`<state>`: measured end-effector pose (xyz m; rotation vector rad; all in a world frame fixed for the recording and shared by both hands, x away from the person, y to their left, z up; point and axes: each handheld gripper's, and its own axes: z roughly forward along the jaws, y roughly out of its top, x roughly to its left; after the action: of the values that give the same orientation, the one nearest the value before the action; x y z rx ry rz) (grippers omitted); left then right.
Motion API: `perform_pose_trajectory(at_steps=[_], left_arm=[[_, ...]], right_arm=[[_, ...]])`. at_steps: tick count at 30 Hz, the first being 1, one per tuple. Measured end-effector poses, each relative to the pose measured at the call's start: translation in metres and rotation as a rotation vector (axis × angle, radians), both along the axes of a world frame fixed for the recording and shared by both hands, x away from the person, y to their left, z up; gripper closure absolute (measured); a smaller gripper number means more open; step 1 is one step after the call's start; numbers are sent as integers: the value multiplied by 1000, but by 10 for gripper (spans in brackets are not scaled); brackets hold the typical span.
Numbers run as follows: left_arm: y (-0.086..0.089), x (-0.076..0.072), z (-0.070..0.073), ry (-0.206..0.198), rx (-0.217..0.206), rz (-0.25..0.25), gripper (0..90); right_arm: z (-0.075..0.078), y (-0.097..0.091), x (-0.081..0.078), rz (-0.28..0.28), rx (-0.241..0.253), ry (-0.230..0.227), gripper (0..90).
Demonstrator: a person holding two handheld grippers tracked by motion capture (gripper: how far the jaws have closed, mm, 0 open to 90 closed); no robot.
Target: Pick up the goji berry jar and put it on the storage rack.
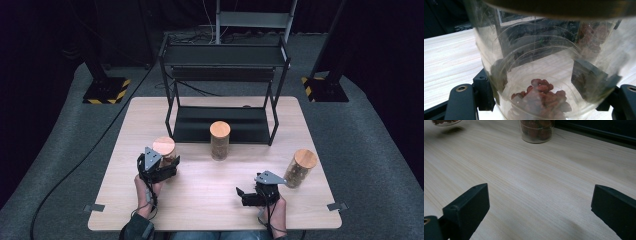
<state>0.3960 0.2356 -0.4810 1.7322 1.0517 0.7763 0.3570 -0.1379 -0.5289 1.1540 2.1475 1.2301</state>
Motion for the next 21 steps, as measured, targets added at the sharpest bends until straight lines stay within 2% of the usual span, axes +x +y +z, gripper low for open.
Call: perform_pose_trajectory(at_steps=[21], left_arm=[[-5, 12, 2, 10, 13, -34, 246]], right_arm=[[0, 0, 0, 3, -1, 3, 9]])
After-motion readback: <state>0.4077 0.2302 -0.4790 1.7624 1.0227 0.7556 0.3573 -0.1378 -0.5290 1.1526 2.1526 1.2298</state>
